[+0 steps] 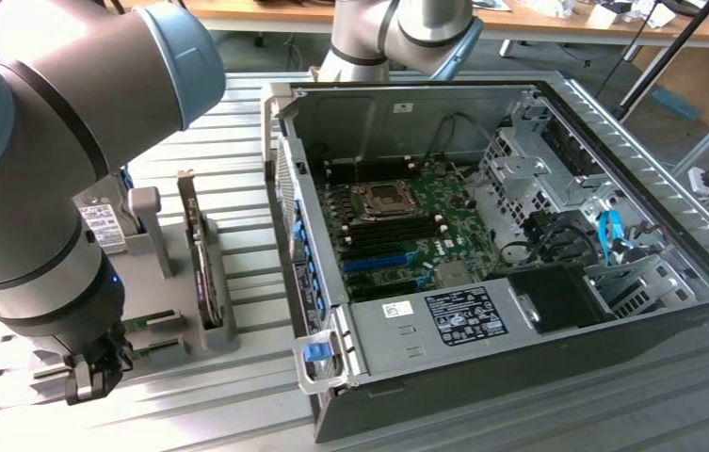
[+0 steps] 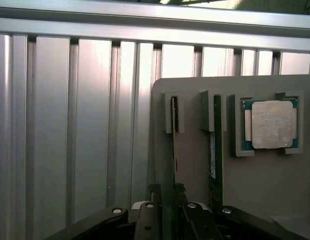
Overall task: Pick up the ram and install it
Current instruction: 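Pick up the ram and move it above insertion slot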
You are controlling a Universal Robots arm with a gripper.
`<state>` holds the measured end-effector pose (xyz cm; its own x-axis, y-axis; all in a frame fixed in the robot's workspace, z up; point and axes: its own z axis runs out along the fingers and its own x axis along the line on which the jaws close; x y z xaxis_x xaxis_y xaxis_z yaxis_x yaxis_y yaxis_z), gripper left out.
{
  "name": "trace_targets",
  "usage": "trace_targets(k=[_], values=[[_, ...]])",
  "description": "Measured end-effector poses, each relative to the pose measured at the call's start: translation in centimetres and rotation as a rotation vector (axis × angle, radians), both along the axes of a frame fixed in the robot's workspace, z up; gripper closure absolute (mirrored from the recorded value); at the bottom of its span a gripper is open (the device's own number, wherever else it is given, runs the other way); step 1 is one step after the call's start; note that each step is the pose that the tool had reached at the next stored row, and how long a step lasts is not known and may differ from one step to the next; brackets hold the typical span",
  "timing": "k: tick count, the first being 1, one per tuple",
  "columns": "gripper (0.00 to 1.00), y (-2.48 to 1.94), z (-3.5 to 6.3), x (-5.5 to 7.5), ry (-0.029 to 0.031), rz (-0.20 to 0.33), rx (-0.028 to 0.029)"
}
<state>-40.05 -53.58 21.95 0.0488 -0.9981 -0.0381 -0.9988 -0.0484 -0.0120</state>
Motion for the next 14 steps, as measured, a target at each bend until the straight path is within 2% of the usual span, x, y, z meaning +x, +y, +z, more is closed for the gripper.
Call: trace_targets(k=[4,14], values=[[0.76,0.0,0.02,0.0,0.0004,0.0,-0.0004],[0.76,0.61,-0.28,0.0,0.0002,0.0,0.0022]])
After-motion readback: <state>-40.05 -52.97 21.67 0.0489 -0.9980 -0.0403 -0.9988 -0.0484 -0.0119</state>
